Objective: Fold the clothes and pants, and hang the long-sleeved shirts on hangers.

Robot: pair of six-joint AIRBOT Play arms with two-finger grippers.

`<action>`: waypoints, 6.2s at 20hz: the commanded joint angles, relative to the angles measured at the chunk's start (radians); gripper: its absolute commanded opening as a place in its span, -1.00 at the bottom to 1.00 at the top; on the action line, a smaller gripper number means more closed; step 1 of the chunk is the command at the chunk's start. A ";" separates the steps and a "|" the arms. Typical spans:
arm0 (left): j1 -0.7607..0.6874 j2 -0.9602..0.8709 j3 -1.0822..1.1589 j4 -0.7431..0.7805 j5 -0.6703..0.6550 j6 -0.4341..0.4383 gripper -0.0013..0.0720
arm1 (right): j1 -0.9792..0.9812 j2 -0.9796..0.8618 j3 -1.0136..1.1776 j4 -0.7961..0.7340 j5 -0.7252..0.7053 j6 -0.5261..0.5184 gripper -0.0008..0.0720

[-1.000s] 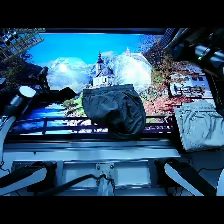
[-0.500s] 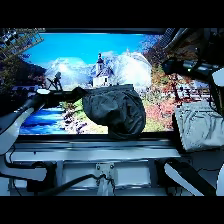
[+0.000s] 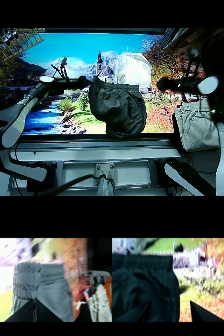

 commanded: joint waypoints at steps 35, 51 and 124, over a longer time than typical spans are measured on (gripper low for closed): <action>0.038 0.304 0.227 0.025 -0.049 0.019 -0.96 | 0.197 -0.278 0.349 0.275 -0.157 -0.139 -0.91; 0.063 0.651 0.253 0.579 -0.247 -0.385 -0.95 | 0.312 -0.075 0.710 0.124 0.098 -0.106 -0.91; -0.303 0.697 -0.043 1.383 0.267 -0.428 -0.96 | 0.431 0.055 0.303 -0.224 0.179 0.151 -0.91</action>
